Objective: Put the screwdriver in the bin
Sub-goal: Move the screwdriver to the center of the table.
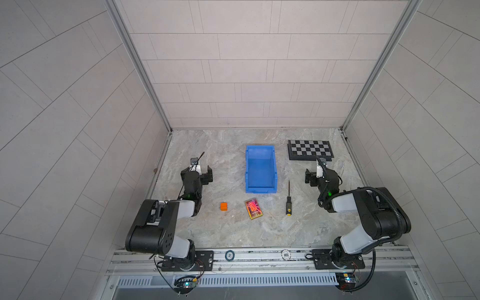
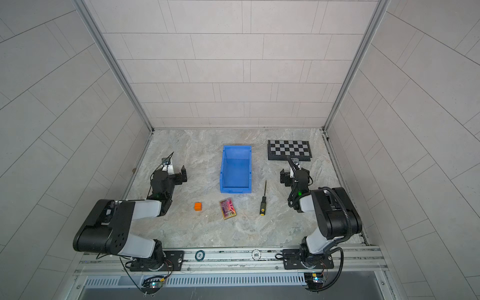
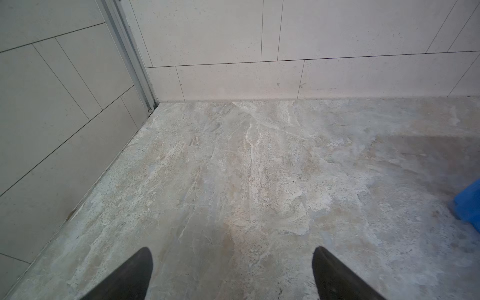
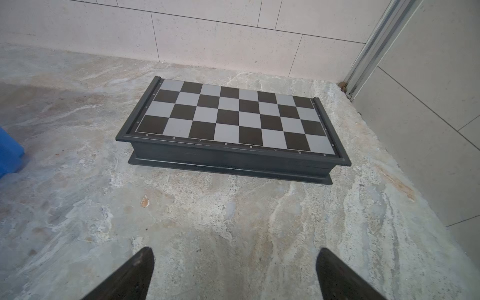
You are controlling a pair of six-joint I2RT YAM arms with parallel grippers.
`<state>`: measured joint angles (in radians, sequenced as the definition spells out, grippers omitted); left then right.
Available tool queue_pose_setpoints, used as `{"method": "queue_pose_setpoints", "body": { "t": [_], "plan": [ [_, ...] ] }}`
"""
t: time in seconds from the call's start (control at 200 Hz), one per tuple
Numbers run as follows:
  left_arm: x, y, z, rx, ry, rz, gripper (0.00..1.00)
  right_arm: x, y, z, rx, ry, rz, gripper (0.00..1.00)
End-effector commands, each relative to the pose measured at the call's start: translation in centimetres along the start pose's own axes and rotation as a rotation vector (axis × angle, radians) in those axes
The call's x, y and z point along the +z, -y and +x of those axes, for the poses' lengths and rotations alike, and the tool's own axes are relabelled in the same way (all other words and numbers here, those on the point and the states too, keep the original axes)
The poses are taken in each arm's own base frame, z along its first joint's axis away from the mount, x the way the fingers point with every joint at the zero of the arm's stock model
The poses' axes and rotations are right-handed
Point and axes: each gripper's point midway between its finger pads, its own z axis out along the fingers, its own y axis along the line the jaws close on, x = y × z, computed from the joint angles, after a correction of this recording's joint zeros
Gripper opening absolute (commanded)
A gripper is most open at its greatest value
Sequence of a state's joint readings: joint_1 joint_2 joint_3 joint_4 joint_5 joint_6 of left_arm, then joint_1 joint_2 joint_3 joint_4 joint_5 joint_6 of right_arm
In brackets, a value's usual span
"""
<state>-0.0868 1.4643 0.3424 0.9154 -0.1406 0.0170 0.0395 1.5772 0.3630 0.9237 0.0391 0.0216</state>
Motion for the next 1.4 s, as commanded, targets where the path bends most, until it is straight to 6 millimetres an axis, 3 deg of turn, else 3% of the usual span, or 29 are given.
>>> {"method": "queue_pose_setpoints", "body": {
  "t": [0.0, 1.397],
  "plan": [
    [0.36, 0.04, -1.46, -0.002, 0.042, -0.007, 1.0, 0.24, -0.07, -0.96, -0.018, 0.032, 0.006, 0.99],
    [0.0, -0.73, -1.53, -0.02, 0.053, -0.016, 1.0, 0.4, 0.33, -0.93, -0.005, 0.022, 0.013, 0.99]
  ]
}}
